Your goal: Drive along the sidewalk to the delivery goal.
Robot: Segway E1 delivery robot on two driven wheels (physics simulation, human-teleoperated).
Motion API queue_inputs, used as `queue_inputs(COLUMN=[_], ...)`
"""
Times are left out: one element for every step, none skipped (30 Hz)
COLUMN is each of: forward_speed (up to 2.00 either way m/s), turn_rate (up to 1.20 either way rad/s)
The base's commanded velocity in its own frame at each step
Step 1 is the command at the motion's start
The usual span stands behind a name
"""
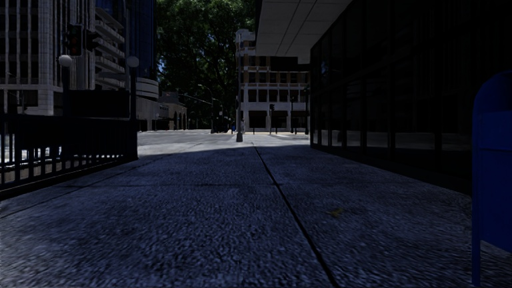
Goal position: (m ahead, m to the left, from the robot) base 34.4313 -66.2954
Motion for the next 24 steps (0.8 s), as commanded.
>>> queue_inputs(forward_speed=[2.0,2.0,2.0,2.0,2.0,2.0,2.0,2.0,2.0,2.0,2.0,2.0,2.0,2.0,2.0,2.0,2.0,2.0,2.0,2.0,2.0,2.0,2.0,2.0], turn_rate=[0.0,0.0,0.0,0.0,0.0,0.0,0.0,0.0,0.0,0.0,0.0,0.0,0.0,0.0,0.0,0.0,0.0,0.0,0.0,0.0,0.0,0.0,0.0,0.0])
